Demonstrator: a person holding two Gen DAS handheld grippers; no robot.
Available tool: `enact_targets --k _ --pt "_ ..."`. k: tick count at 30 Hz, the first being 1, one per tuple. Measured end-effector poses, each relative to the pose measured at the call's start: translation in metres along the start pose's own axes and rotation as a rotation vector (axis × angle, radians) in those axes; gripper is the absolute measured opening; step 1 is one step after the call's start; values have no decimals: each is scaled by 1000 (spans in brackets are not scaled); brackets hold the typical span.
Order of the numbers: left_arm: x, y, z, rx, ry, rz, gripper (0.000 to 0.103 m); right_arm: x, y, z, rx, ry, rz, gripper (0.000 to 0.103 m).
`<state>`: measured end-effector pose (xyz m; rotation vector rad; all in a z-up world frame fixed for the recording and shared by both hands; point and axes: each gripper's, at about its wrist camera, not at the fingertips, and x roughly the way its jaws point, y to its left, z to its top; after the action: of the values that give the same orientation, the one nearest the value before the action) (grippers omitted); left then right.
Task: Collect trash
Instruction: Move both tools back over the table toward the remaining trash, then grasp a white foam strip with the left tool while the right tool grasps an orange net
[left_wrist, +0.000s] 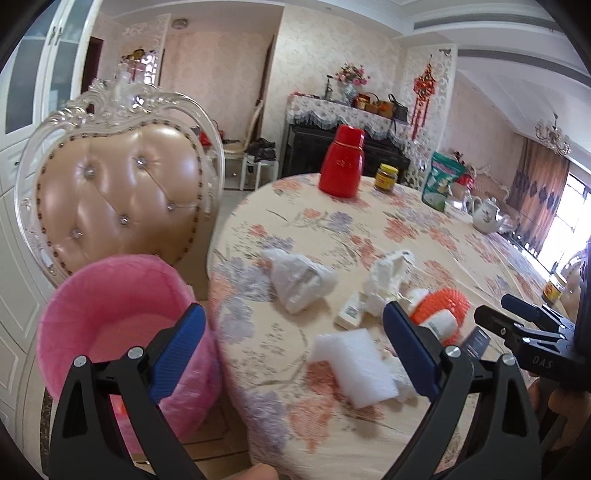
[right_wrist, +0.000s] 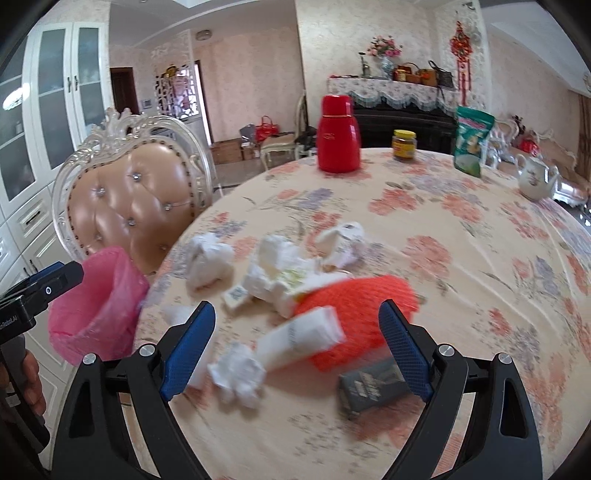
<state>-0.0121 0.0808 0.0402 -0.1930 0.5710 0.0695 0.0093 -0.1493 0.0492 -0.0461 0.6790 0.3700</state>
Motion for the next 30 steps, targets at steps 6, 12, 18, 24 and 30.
enact_targets --k 6,12,18,24,30 --pt "17 -23 -9 16 43 -24 94 -3 -29 -12 30 15 -32 85" --pt "36 -41 -16 38 93 -45 93 -1 -50 -20 54 33 -52 85" --pt "54 -51 -24 50 146 -55 83 5 -65 -24 78 46 -62 85" --pt "71 -59 -33 53 200 -58 78 11 -71 -24 84 55 -66 85" --pt "88 -63 -39 50 251 -50 73 17 -78 -23 83 71 -74 85"
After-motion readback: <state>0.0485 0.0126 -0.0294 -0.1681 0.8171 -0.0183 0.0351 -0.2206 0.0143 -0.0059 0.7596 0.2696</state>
